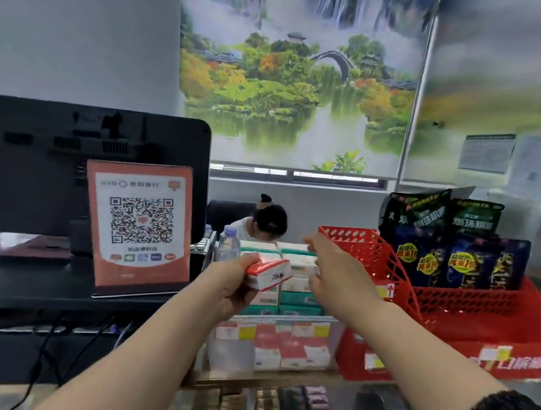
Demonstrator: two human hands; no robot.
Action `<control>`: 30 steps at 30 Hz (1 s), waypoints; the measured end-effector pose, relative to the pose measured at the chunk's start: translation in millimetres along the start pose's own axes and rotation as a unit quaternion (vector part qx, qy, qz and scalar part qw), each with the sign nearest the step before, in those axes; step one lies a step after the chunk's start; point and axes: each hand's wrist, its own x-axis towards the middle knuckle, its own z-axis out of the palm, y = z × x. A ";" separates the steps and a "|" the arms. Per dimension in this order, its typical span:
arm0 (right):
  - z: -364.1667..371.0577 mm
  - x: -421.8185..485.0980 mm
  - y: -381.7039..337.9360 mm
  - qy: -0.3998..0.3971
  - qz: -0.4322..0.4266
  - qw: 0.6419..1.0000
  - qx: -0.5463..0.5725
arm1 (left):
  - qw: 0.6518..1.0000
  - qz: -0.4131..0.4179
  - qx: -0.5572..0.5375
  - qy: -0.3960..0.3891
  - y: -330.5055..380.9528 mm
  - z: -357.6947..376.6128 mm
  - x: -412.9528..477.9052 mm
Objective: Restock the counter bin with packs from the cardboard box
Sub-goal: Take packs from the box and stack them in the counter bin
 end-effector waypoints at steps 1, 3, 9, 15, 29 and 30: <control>-1.5 4.5 2.3 0.003 0.014 1.000 -0.003 | 1.000 -0.003 0.002 -0.004 4.7 2.8 4.4; -3.0 12.7 7.0 0.014 0.034 0.999 -0.013 | 1.000 -0.015 0.009 -0.009 10.9 8.1 13.8; -5.4 32.1 20.8 0.029 0.063 0.997 -0.022 | 0.996 -0.074 0.041 0.000 5.2 15.9 59.7; 4.7 57.0 42.6 0.018 0.054 0.998 -0.017 | 0.987 -0.118 0.112 0.001 -16.0 40.9 106.2; 39.8 78.9 101.3 -0.026 0.050 0.998 0.015 | 0.806 -0.135 0.574 -0.048 -74.3 90.4 189.4; 42.4 78.7 104.3 -0.029 0.053 0.998 0.019 | 0.791 -0.138 0.593 -0.057 -75.8 93.0 190.8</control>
